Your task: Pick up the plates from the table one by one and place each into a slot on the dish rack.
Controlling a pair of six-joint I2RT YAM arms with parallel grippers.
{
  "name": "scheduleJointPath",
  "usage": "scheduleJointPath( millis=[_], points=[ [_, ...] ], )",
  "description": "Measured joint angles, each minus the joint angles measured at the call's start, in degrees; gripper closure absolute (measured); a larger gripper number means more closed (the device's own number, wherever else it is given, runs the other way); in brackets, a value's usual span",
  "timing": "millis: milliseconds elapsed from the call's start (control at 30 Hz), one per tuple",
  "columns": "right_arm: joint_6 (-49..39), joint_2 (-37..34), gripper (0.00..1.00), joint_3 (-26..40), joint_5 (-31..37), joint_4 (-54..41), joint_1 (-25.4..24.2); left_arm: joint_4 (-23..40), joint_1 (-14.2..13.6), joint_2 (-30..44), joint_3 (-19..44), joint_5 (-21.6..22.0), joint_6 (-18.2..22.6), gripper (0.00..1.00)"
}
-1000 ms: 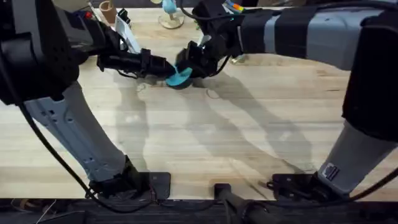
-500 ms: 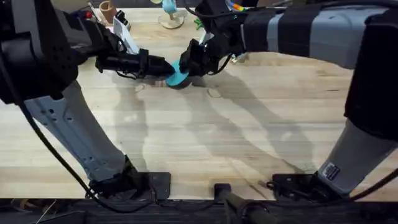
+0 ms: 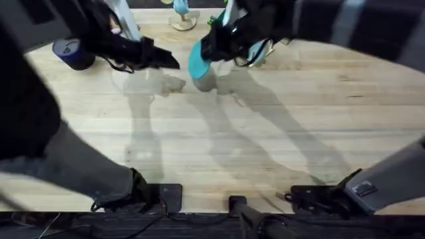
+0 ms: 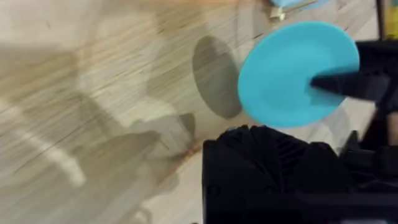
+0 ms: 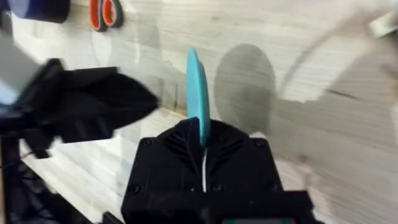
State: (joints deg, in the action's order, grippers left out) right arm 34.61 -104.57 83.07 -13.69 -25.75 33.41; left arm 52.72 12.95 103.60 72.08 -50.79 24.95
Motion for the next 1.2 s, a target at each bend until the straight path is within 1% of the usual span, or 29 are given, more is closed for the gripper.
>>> scheduleJointPath(
  millis=[100,167,267,333,400,467,500,633,800,867,933,967,1033,1067,1133,1167,1200],
  points=[
    [-4.3,3.8,0.972,0.0,0.5,-2.8,-1.3,1.5,-0.1,-7.0,0.0,2.7,0.1,0.961],
    [-7.6,6.4,0.971,0.0,0.9,-4.9,-2.2,2.6,-0.6,-11.7,0.0,5.0,0.2,0.962],
    [-12.4,10.1,0.971,0.0,1.1,-7.6,-3.4,4.0,-2.6,-18.0,0.0,8.8,0.1,0.962],
    [-15.5,12.5,0.971,0.0,1.3,-9.6,-4.3,5.2,-5.1,-22.0,0.0,12.0,0.0,0.962],
    [-18.8,14.7,0.971,0.1,1.4,-12.7,-5.7,6.5,-8.4,-25.7,0.0,15.6,-0.5,0.962],
    [-22.6,16.2,0.971,0.8,1.6,-17.8,-7.4,7.6,-11.9,-29.1,0.0,19.2,-1.3,0.962],
    [-24.6,16.6,0.971,1.5,1.7,-20.4,-8.2,8.2,-13.8,-30.8,0.0,21.4,-1.9,0.962],
    [-32.6,16.7,0.971,6.5,2.8,-28.5,-11.2,9.7,-20.1,-36.4,0.0,29.0,-5.1,0.963],
    [-41.9,16.7,0.971,12.6,7.2,-33.4,-13.3,11.7,-26.3,-41.9,0.0,35.7,-8.9,0.963],
    [-45.1,16.8,0.971,13.7,8.6,-33.7,-13.7,12.8,-28.4,-43.6,0.0,37.6,-10.3,0.963],
    [-47.9,16.8,0.971,14.3,9.5,-33.7,-14.1,13.6,-29.8,-44.9,0.0,39.1,-11.2,0.959],
    [-49.1,16.8,0.971,14.5,9.8,-33.5,-14.2,14.0,-30.3,-45.3,0.0,39.8,-11.4,0.916],
    [-51.6,16.8,0.971,14.6,10.3,-33.1,-14.3,14.2,-30.6,-45.6,0.0,40.6,-11.9,0.613],
    [-52.7,16.8,0.971,14.6,10.7,-33.0,-14.3,14.2,-30.6,-45.6,0.0,41.2,-12.1,0.443],
    [-54.9,16.8,0.971,14.6,11.6,-32.2,-14.3,14.2,-30.6,-45.4,0.0,41.7,-12.4,0.133],
    [-55.9,16.8,0.971,14.6,12.1,-31.4,-14.3,14.2,-30.6,-45.4,0.0,41.9,-12.9,0.039],
    [-56.7,16.8,0.971,14.6,12.5,-30.6,-14.3,14.2,-30.6,-45.4,0.0,41.9,-12.9,0.017]
  ],
)
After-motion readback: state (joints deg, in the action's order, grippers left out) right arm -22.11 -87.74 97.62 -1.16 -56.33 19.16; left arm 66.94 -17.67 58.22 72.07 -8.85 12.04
